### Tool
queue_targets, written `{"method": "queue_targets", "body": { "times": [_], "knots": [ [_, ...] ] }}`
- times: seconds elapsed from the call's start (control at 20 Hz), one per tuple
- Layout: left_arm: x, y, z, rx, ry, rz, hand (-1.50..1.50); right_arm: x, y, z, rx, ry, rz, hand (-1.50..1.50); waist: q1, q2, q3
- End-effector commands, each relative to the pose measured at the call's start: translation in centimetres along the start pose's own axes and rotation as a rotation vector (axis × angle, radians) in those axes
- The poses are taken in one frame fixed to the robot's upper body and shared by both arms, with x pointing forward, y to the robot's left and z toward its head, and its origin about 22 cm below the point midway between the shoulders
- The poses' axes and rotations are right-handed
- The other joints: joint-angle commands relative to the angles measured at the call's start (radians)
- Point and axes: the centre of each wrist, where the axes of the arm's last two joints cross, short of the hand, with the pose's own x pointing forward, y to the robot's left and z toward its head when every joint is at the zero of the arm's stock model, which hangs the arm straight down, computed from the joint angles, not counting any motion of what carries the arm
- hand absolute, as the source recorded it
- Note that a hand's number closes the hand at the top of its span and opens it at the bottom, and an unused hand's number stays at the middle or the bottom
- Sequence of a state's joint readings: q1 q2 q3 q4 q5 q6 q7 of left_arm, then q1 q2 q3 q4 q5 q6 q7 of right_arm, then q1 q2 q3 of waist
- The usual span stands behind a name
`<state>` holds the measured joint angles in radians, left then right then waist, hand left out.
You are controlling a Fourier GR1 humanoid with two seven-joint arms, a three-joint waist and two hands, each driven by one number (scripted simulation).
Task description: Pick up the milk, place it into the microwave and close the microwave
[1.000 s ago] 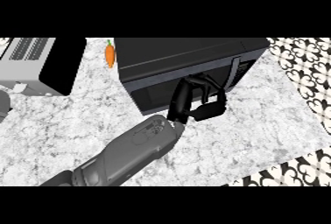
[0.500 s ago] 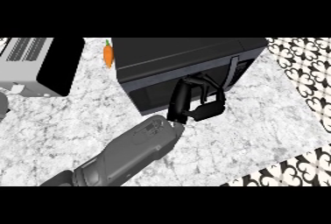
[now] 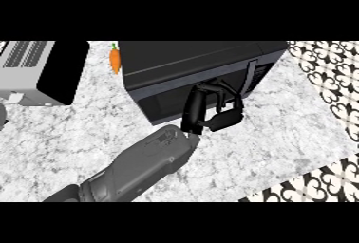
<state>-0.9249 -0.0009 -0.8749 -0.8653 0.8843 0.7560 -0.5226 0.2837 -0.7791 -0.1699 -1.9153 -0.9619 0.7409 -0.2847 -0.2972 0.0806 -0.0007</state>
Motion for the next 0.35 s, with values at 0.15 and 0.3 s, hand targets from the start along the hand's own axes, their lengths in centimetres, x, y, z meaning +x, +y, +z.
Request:
{"method": "queue_targets", "body": {
  "times": [0.15,0.3],
  "knots": [
    [-0.36,1.68,-2.30,0.108,0.030,-0.018,1.50,0.73,-0.04,-0.52,0.025,0.001,0.008,-1.50,-0.006,0.017,-0.003],
    [-0.62,1.91,-2.28,0.128,0.025,-0.020,1.50,0.60,0.14,-0.24,0.025,-0.004,-0.008,-1.50,-0.011,0.012,-0.002]
  ]
}}
